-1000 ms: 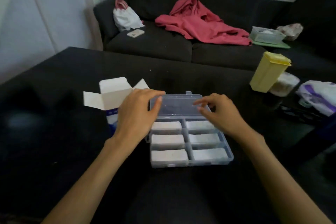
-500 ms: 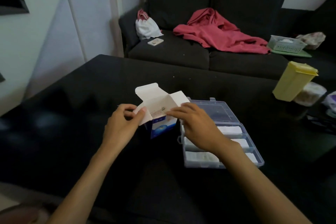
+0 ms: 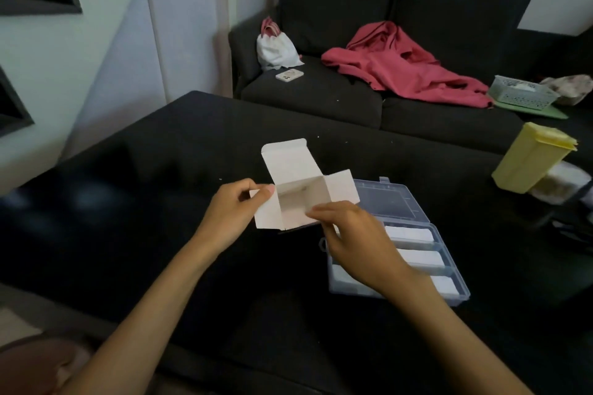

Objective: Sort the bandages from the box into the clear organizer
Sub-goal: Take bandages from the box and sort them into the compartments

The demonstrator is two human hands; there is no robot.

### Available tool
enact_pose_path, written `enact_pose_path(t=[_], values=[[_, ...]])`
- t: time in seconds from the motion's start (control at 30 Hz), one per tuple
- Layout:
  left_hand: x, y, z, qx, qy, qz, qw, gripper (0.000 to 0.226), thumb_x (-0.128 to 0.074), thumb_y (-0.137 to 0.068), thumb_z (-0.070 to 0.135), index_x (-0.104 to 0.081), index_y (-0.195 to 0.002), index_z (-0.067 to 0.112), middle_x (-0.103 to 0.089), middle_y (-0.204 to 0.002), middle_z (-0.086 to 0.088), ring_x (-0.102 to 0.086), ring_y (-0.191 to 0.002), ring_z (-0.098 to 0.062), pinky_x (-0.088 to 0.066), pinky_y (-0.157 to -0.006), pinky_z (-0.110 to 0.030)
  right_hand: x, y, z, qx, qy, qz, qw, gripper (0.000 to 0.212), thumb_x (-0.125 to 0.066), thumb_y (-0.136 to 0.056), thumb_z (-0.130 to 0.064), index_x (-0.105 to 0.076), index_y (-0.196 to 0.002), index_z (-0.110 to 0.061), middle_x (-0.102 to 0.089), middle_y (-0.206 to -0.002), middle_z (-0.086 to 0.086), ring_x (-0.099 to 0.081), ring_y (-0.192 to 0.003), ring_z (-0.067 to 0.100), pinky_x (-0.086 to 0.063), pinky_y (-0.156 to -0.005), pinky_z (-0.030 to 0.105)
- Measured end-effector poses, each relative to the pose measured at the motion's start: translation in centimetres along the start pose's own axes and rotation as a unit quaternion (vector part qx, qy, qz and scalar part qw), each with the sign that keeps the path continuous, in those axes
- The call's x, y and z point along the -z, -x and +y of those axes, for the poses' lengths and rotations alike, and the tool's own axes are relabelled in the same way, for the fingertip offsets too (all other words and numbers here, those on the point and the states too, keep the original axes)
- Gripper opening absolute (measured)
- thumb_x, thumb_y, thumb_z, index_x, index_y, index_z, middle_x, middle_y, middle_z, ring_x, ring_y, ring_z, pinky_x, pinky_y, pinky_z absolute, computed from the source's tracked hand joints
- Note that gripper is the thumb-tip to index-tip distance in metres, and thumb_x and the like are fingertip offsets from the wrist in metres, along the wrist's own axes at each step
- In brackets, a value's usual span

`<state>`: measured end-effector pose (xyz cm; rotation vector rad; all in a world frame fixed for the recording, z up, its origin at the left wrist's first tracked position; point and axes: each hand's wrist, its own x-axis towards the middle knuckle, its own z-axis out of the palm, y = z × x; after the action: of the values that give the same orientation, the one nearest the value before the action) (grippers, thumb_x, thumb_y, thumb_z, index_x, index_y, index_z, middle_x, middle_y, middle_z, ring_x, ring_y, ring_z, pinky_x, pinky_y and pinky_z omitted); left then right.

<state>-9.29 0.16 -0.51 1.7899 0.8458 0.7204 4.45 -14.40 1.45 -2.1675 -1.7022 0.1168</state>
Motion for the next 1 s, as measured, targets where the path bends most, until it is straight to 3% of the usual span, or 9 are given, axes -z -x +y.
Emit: enact_pose_path(t=[0.07, 0.13, 0.3, 0.4, 0.47, 0.53, 0.63, 0.77, 1.0], values=[[0.2, 0.1, 0.1, -0.019, -0.031, -0.007, 0.999, 0.032, -0.059, -0.090, 0.033, -0.056, -0.066, 0.012, -0.066, -0.073, 0.023, -0.061, -0.079, -0.008, -0.044, -0.072, -0.034, 0.0, -0.5, -1.0, -0.020, -0.021, -0.028, 0.999, 0.036, -0.043, -0.097, -0.014, -0.053, -0.131, -0.021, -0.051, -0.138, -0.003, -0.046, -0.126, 0.015, -0.034, -0.105, 0.027], [0.5, 0.2, 0.3, -0.042, -0.090, -0.007, 0.995, 0.032, -0.058, -0.090, 0.036, -0.054, -0.066, 0.015, -0.061, -0.063, 0.019, -0.058, -0.070, -0.010, -0.041, -0.066, -0.034, -0.2, -1.6, -1.7, -0.056, -0.047, -0.096, 0.993, 0.033, -0.040, -0.098, -0.013, -0.055, -0.126, -0.014, -0.056, -0.130, 0.006, -0.054, -0.115, 0.023, -0.042, -0.099, 0.033], [0.6, 0.5, 0.9, -0.066, -0.161, -0.005, 0.985, 0.033, -0.055, -0.091, 0.038, -0.050, -0.066, 0.018, -0.058, -0.069, 0.014, -0.055, -0.070, -0.006, -0.037, -0.060, -0.030, -1.7, -6.3, -2.2, -0.130, 0.000, -0.245, 0.961, 0.029, -0.045, -0.096, -0.017, -0.052, -0.122, -0.005, -0.056, -0.121, 0.013, -0.054, -0.110, 0.029, -0.043, -0.100, 0.037], [0.8, 0.3, 0.8, -0.046, -0.138, -0.036, 0.989, 0.030, -0.056, -0.091, 0.037, -0.053, -0.070, 0.016, -0.062, -0.088, 0.019, -0.058, -0.088, -0.003, -0.047, -0.069, -0.032, -2.5, -8.1, -2.3, -0.165, 0.020, -0.315, 0.934, 0.031, -0.048, -0.095, -0.021, -0.050, -0.123, -0.008, -0.054, -0.119, 0.012, -0.052, -0.113, 0.028, -0.038, -0.098, 0.034], [0.9, 0.3, 0.7, -0.037, -0.120, -0.044, 0.991, 0.028, -0.056, -0.091, 0.036, -0.054, -0.071, 0.016, -0.062, -0.093, 0.019, -0.058, -0.094, -0.005, -0.049, -0.074, -0.034, -2.7, -8.6, -2.5, -0.169, 0.034, -0.313, 0.934, 0.040, -0.052, -0.093, -0.023, -0.043, -0.131, -0.012, -0.049, -0.129, 0.011, -0.048, -0.117, 0.028, -0.036, -0.100, 0.035], [0.8, 0.3, 0.8, -0.042, -0.116, -0.037, 0.992, 0.028, -0.056, -0.091, 0.036, -0.055, -0.072, 0.015, -0.063, -0.090, 0.016, -0.058, -0.090, -0.007, -0.045, -0.069, -0.030, -2.6, -8.5, -3.0, -0.168, 0.043, -0.279, 0.944, 0.046, -0.056, -0.092, -0.020, -0.040, -0.134, -0.013, -0.046, -0.134, 0.010, -0.046, -0.121, 0.029, -0.035, -0.103, 0.037], [0.5, 0.4, 1.0, -0.049, -0.139, -0.010, 0.989, 0.030, -0.055, -0.092, 0.036, -0.049, -0.068, 0.020, -0.054, -0.071, 0.016, -0.052, -0.072, -0.005, -0.032, -0.057, -0.023, -2.2, -7.8, -3.3, -0.139, 0.083, -0.183, 0.970, 0.042, -0.053, -0.093, -0.016, -0.044, -0.133, -0.011, -0.048, -0.136, 0.010, -0.048, -0.122, 0.028, -0.035, -0.105, 0.035], [0.3, 0.2, 1.0, -0.047, -0.148, 0.004, 0.988, 0.030, -0.054, -0.093, 0.037, -0.047, -0.067, 0.023, -0.051, -0.069, 0.013, -0.050, -0.068, -0.005, -0.029, -0.054, -0.020, -1.9, -6.8, -3.5, -0.083, 0.147, -0.092, 0.981, 0.037, -0.051, -0.095, -0.020, -0.049, -0.131, -0.013, -0.054, -0.132, 0.007, -0.054, -0.116, 0.025, -0.038, -0.103, 0.031], [0.2, 0.0, 0.9, -0.048, -0.160, 0.010, 0.986, 0.029, -0.054, -0.092, 0.039, -0.049, -0.068, 0.023, -0.057, -0.071, 0.008, -0.054, -0.070, -0.006, -0.035, -0.055, -0.024, -0.7, -6.7, -2.7, -0.002, 0.146, -0.141, 0.979, 0.041, -0.055, -0.092, -0.013, -0.049, -0.133, -0.016, -0.059, -0.124, 0.010, -0.058, -0.109, 0.029, -0.045, -0.099, 0.036]])
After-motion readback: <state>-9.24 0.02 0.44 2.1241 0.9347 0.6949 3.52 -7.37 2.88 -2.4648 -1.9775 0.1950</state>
